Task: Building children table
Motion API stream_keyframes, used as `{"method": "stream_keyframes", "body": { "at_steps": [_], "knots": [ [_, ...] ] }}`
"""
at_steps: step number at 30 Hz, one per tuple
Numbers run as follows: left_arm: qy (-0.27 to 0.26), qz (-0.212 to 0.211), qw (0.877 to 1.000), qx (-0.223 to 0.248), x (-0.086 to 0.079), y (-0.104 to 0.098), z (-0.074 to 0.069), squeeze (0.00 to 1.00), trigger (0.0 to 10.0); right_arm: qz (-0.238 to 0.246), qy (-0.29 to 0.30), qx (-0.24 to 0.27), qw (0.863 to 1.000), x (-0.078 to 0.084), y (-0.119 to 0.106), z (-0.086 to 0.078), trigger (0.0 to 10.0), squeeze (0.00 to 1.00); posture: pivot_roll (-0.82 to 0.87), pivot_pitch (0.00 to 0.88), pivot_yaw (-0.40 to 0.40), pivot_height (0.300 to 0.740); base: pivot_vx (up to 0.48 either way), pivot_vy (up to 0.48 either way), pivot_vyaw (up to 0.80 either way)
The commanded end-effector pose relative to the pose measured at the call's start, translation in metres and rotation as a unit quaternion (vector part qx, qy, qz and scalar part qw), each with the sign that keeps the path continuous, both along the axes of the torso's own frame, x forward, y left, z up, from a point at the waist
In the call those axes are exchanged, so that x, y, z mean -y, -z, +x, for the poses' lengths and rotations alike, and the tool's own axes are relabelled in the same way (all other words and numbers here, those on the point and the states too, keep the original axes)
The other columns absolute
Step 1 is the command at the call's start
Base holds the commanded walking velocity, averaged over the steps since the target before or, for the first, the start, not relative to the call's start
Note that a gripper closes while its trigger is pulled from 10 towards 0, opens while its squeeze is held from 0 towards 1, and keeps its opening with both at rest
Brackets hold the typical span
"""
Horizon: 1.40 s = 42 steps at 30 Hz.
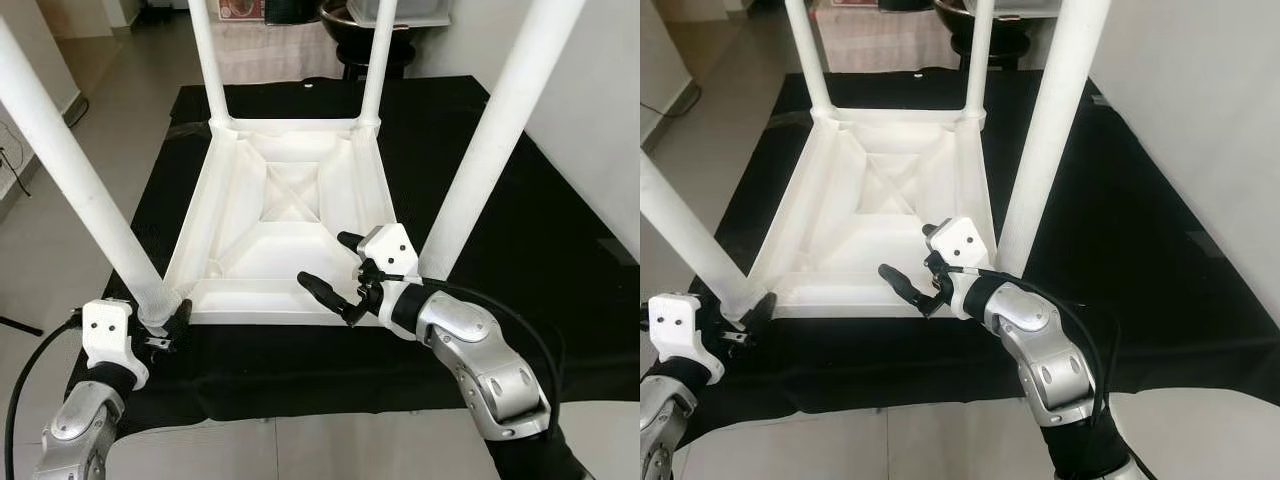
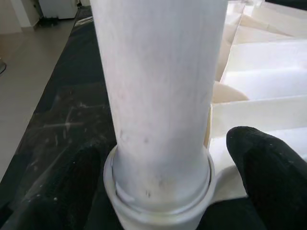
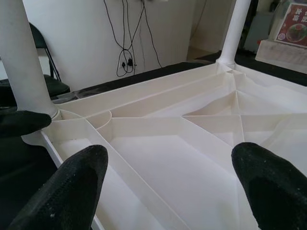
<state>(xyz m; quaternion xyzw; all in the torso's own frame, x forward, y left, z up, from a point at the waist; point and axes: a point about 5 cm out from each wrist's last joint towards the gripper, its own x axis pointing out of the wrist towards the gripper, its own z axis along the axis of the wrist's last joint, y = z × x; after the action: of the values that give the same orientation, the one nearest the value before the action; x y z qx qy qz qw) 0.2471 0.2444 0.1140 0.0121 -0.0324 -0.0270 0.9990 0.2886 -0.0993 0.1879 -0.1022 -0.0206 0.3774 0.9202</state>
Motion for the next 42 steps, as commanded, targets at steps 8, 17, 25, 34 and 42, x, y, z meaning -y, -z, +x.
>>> {"method": "stream_keyframes", "body": {
  "at_steps": [8, 17, 25, 34, 42],
  "knots": [
    [0.013, 0.015, 0.999, 0.043, 0.004, -0.021, 0.013, 0.0, 10.0, 0.005, -0.003, -0.002, 1.0, -0.001, 0.0, 0.0, 10.0, 0.0, -0.08, 0.112, -0.032, 0.74, 0.0, 0.0, 0.0],
    [0.014, 0.006, 1.0, 0.026, 0.002, -0.012, 0.012, 0.0, 0.0, 0.005, -0.001, -0.001, 1.0, 0.0, -0.001, 0.0, 10.0, 0.0, -0.09, 0.11, -0.028, 0.74, 0.0, 0.0, 0.0],
    [0.0, 0.008, 1.0, 0.024, -0.002, -0.009, 0.008, 0.0, 0.0, 0.004, -0.012, 0.002, 1.0, 0.006, -0.008, -0.01, 10.0, 0.0, -0.09, 0.108, -0.024, 0.74, 0.0, 0.0, 0.0],
    [-0.004, 0.024, 0.999, 0.028, -0.007, -0.013, 0.007, 0.0, 0.0, 0.035, 0.02, 0.007, 0.999, 0.034, -0.029, -0.047, 10.0, 0.0, -0.12, 0.107, -0.02, 0.74, 0.0, 0.0, 0.0],
    [-0.012, 0.037, 0.999, 0.029, -0.013, -0.013, 0.009, 0.0, 0.0, 0.074, 0.127, 0.032, 0.989, 0.073, -0.052, -0.093, 10.0, 0.0, -0.21, 0.111, 0.017, 0.74, 0.0, 0.0, 0.0]
  ]
}}
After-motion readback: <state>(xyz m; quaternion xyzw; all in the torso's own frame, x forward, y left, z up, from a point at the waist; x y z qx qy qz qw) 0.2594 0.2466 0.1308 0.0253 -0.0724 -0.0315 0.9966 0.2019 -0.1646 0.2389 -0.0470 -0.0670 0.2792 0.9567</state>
